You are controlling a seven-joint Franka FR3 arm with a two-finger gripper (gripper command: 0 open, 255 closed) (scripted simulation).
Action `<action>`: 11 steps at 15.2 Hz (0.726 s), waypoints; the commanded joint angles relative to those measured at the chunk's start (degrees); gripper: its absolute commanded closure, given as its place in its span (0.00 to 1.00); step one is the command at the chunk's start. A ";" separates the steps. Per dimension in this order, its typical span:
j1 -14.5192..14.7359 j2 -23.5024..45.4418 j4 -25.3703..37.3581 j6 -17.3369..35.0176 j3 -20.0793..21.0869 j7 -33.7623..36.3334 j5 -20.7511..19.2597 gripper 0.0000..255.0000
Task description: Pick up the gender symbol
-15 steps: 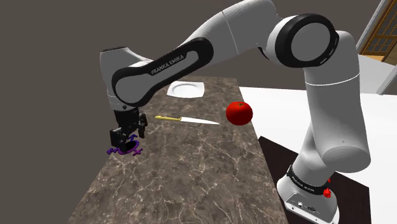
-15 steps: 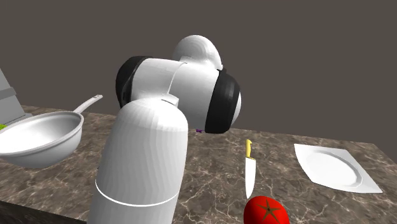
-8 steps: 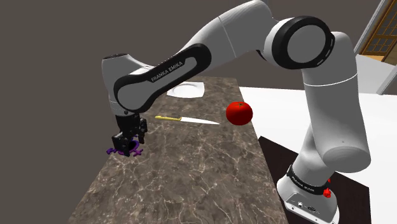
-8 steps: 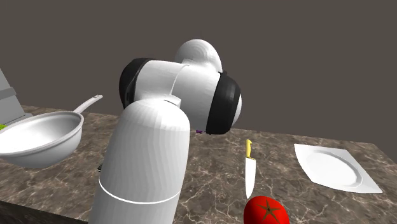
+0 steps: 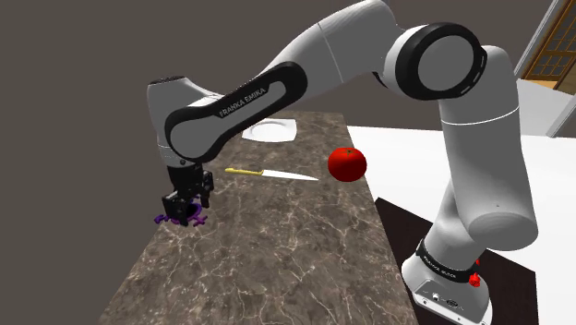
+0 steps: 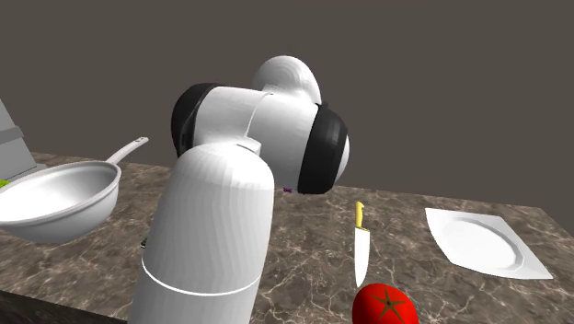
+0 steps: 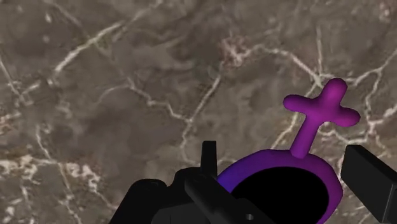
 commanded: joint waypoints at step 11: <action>-0.27 -3.15 4.51 -7.40 0.58 -0.02 0.99 1.00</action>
